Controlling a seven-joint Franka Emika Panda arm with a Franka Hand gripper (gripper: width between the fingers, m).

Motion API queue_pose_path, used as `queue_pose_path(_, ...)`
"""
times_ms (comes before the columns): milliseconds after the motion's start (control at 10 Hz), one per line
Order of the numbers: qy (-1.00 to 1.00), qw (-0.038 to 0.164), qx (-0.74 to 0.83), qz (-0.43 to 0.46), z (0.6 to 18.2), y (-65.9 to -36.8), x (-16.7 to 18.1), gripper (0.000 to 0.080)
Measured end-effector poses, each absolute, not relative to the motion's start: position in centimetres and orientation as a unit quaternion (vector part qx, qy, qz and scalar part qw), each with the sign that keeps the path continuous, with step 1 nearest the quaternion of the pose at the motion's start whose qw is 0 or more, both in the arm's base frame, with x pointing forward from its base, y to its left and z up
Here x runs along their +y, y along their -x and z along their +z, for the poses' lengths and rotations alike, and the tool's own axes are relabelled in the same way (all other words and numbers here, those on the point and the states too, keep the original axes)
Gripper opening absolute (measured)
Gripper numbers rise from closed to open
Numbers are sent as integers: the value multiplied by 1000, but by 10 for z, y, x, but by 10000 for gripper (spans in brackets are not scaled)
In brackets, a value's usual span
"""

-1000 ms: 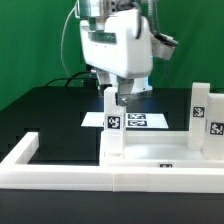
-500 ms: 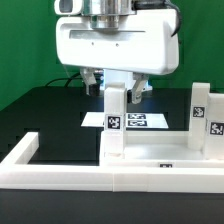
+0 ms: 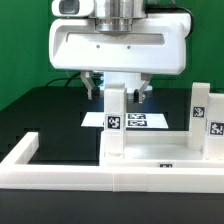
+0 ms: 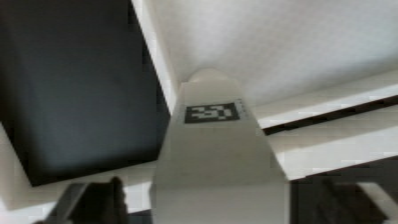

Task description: Assemble desk

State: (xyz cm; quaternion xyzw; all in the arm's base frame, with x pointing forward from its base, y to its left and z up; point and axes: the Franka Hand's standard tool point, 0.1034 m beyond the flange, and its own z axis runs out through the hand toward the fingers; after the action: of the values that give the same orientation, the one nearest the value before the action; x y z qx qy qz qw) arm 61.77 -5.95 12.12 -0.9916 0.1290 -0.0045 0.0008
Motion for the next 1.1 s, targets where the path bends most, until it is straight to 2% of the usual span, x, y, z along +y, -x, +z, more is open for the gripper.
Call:
queue_pose_path(100,994,0,105,-4,121,-618,-60,382)
queue_pose_path(200,994,0,110,-4,121,-618,-60,286)
queue_pose_path(600,988,4,154,-5,121,-618,-61,286)
queue_pose_path(1100,879,24,476,-14,119,-618,-61,288)
